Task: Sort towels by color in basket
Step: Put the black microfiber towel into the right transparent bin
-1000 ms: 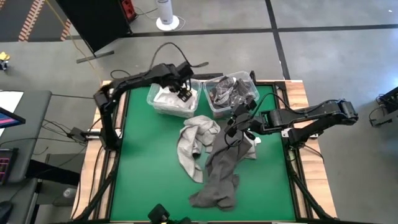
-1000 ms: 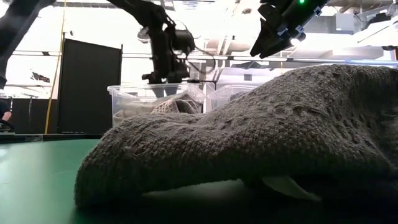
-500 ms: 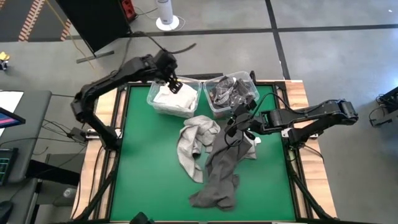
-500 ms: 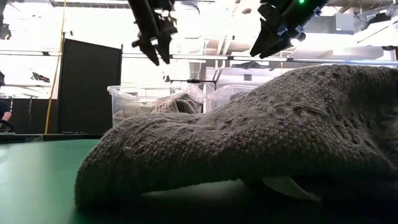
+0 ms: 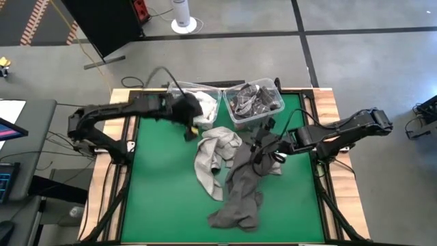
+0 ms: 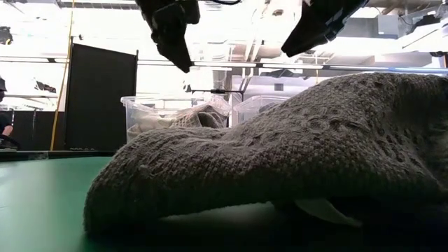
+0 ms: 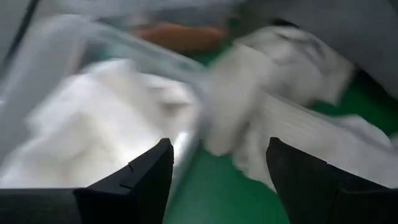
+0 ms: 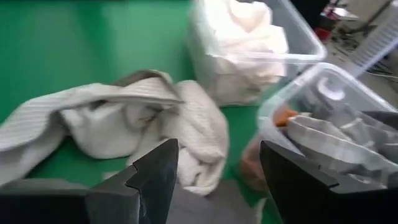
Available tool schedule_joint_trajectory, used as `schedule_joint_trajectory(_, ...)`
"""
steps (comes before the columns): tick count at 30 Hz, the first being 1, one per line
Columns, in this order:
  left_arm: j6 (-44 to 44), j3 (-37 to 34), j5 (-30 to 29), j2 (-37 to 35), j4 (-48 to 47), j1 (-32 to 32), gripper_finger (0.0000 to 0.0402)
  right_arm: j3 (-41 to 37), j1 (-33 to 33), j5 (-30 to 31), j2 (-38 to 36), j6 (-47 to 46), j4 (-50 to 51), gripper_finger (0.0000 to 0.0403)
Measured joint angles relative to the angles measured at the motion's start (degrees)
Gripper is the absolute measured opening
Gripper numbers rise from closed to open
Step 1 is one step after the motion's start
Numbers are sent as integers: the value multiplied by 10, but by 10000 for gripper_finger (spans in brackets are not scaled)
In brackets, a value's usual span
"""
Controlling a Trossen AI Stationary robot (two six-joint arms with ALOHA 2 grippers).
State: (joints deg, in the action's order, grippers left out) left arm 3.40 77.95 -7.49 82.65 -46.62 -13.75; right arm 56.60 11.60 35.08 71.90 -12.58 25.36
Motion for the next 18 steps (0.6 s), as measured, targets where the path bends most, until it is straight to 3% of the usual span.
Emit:
schedule_joint_trajectory(3, 1, -36, -3, 2, 13, 57, 247, 0, 14, -21, 1, -4, -6, 260)
schedule_joint_trajectory(9, -15, -67, -20, 1, 26, 147, 247, 0, 36, -118, 42, 15, 14, 260)
schedule_joint_trajectory(14, -17, -95, -21, 0, 66, 192, 247, 0, 41, -186, 103, 20, 17, 260)
schedule_joint_trajectory(18, -14, -137, -25, 1, 105, 206, 247, 5, 43, -195, 144, 51, 27, 260)
